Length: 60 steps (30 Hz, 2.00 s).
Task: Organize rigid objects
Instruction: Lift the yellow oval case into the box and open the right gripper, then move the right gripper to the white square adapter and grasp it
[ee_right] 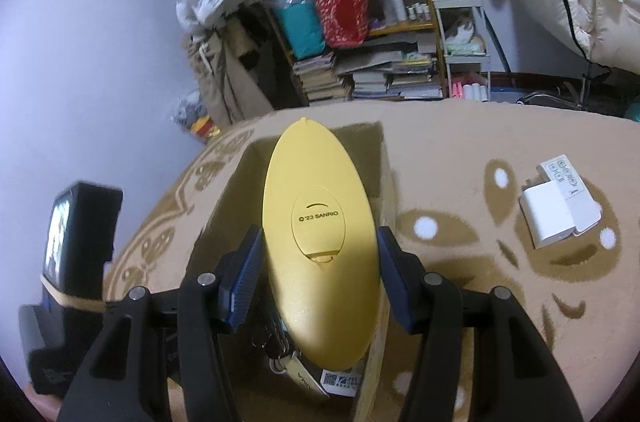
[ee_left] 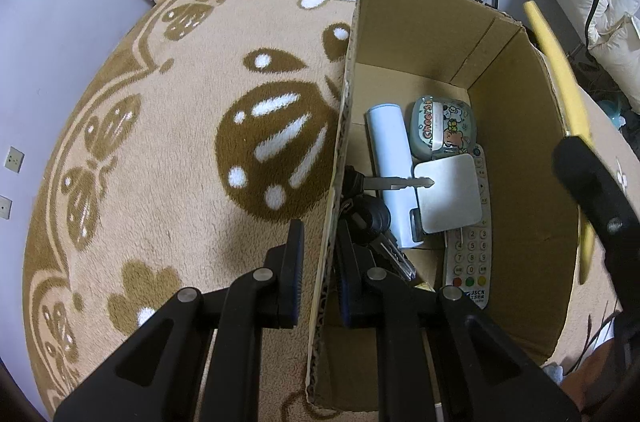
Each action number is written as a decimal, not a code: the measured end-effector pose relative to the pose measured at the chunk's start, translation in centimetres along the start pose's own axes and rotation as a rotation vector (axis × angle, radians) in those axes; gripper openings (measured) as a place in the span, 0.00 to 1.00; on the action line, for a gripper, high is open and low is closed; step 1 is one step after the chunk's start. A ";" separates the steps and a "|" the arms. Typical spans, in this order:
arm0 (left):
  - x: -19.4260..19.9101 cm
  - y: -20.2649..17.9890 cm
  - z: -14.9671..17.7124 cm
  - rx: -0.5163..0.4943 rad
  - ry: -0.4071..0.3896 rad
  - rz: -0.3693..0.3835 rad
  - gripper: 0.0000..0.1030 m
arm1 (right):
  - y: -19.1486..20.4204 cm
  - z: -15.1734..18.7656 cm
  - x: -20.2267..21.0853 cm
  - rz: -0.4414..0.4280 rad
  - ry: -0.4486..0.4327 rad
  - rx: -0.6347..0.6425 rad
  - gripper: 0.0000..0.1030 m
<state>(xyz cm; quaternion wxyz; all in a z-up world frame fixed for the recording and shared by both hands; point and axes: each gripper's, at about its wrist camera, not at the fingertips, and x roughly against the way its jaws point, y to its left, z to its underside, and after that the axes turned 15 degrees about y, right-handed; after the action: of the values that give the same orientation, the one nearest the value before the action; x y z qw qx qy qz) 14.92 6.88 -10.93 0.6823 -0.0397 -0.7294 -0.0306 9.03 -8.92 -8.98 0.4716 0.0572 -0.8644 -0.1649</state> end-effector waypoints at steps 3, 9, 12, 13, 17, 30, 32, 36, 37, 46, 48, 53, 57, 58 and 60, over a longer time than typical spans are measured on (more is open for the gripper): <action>0.0 0.0 0.0 0.000 0.001 0.002 0.14 | 0.1 0.0 -0.2 0.000 0.008 0.005 0.58; 0.0 0.0 0.0 0.001 0.001 0.003 0.14 | 0.3 -0.1 -0.6 -0.012 0.028 0.012 0.58; 0.0 0.0 0.0 0.001 0.001 0.005 0.14 | 0.5 -0.2 -0.6 -0.018 0.030 0.025 0.58; 0.0 0.0 0.0 0.001 0.001 0.009 0.14 | 0.7 -0.3 -0.6 -0.020 0.029 0.028 0.58; -0.1 0.0 0.0 0.001 -0.001 0.009 0.14 | 1.0 -0.3 -0.2 -0.010 0.020 0.028 0.58; -0.1 -0.1 0.1 -0.001 -0.003 0.002 0.14 | -2.9 -3.3 2.2 0.115 -0.001 -0.013 0.87; -0.1 0.0 0.1 0.000 -0.002 0.003 0.14 | -4.0 -4.4 2.5 0.152 0.004 -0.018 0.90; -0.1 -0.1 0.2 0.001 -0.001 0.005 0.14 | -5.8 -5.7 3.2 0.225 -0.017 -0.018 1.00; -0.1 0.0 0.1 0.001 -0.001 0.005 0.14 | -6.2 -6.0 3.2 0.244 -0.017 -0.017 1.00; -0.1 0.0 0.1 0.006 0.001 0.008 0.14 | -11.4 -6.8 0.5 0.328 0.081 -0.080 1.00; 0.0 0.2 0.0 0.010 0.004 0.014 0.14 | -12.5 -6.6 -0.5 0.328 0.106 -0.105 1.00; -0.1 0.2 0.0 0.005 0.003 0.008 0.14 | -14.4 -6.1 -3.0 0.348 0.164 -0.118 1.00; -0.2 0.2 0.0 0.006 0.003 0.008 0.14 | -15.4 -5.9 -4.1 0.397 0.187 -0.114 1.00; -0.1 0.2 0.0 0.006 0.003 0.009 0.14 | -15.7 -5.9 -4.2 0.404 0.191 -0.116 1.00; -0.2 0.1 0.0 0.006 0.002 0.008 0.14 | -16.2 -5.9 -4.5 0.404 0.194 -0.121 1.00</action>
<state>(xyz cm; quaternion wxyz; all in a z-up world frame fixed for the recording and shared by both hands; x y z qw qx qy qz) 14.94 6.99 -11.11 0.6834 -0.0407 -0.7285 -0.0257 15.49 -24.40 -15.08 0.5786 -0.1298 -0.7973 -0.1125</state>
